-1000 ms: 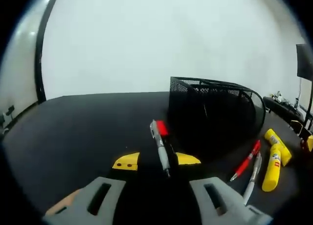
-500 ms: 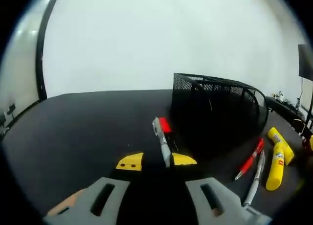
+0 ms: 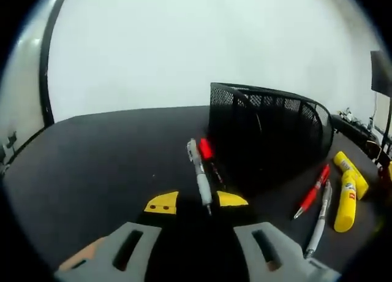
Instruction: Pick up pens and glue sticks and place them into the holder.
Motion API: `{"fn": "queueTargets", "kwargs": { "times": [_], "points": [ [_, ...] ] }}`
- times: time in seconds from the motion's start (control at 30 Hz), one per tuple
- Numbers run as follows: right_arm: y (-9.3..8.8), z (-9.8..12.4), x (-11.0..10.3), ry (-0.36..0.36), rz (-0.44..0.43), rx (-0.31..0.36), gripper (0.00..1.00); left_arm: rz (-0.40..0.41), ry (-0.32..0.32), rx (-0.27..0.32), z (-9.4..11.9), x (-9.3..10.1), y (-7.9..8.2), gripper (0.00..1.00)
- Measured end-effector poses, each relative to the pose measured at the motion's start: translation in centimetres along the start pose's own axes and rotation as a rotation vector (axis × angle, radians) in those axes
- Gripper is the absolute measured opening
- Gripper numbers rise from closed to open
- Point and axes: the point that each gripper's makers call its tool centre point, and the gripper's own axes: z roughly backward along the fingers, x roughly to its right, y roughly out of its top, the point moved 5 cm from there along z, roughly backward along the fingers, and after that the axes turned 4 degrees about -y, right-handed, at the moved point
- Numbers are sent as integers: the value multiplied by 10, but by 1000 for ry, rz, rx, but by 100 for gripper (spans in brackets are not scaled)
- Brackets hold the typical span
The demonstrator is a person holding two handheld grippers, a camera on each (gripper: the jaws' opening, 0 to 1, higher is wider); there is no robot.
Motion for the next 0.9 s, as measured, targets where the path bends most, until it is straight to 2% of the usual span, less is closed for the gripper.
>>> {"fn": "queueTargets", "kwargs": {
  "times": [0.13, 0.27, 0.4, 0.6, 0.9],
  "points": [
    [0, 0, 0, 0, 0, 0, 55, -56, 14, -7, 0, 4, 0, 20],
    [0, 0, 0, 1, 0, 0, 55, -85, 35, -11, 2, 6, 0, 9],
    [0, 0, -1, 1, -1, 1, 55, -93, 42, 0, 5, 5, 0, 9],
    [-1, 0, -2, 5, 2, -3, 55, -97, 73, 88, 20, -3, 18, 9],
    [-1, 0, -2, 5, 3, -4, 55, -112, 107, 196, 54, -14, 48, 8]
  ]
}}
